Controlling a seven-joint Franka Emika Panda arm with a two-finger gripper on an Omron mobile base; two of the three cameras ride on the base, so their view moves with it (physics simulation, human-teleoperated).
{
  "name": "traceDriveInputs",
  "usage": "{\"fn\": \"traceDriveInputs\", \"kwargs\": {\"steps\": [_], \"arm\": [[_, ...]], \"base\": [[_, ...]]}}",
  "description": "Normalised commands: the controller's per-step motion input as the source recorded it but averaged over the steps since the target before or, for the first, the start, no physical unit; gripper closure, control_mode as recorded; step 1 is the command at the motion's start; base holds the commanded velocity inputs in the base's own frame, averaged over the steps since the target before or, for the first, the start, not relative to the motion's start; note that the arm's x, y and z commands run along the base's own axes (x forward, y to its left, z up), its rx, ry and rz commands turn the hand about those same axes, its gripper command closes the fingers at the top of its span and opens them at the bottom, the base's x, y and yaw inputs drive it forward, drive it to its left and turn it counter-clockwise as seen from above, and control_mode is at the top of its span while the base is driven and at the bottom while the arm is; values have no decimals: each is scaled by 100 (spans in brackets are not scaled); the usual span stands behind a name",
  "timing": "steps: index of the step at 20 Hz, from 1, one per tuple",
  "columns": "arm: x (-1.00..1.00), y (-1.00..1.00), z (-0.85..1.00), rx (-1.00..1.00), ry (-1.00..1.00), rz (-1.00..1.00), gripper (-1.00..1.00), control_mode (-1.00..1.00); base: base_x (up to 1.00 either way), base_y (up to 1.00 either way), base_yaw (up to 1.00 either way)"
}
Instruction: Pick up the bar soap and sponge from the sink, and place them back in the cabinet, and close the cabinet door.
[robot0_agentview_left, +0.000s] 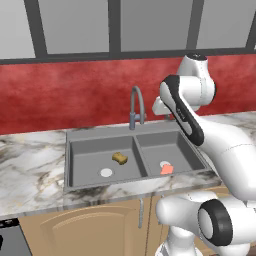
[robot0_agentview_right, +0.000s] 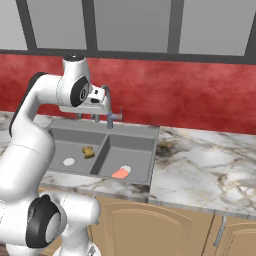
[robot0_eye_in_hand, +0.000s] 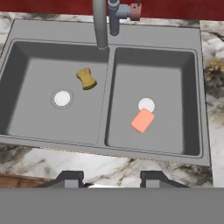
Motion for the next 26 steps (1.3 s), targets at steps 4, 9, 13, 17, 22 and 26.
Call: {"fn": "traceDriveInputs", "kwargs": {"steps": [4,9,13,17,22,26], "arm": [[0,0,0,0,3,0,-100,-100],[0,-3,0,4,19,0,-100,-100],[0,-14,0,4,20,0,-100,-100],[0,-18,0,0,12,0,-100,-100],[0,-25,0,0,3,0,-100,-100],[0,-8,0,-4,0,-1,-100,-100]], "base": [[0,0,0],[0,0,0],[0,0,0],[0,0,0],[0,0,0],[0,0,0]]}}
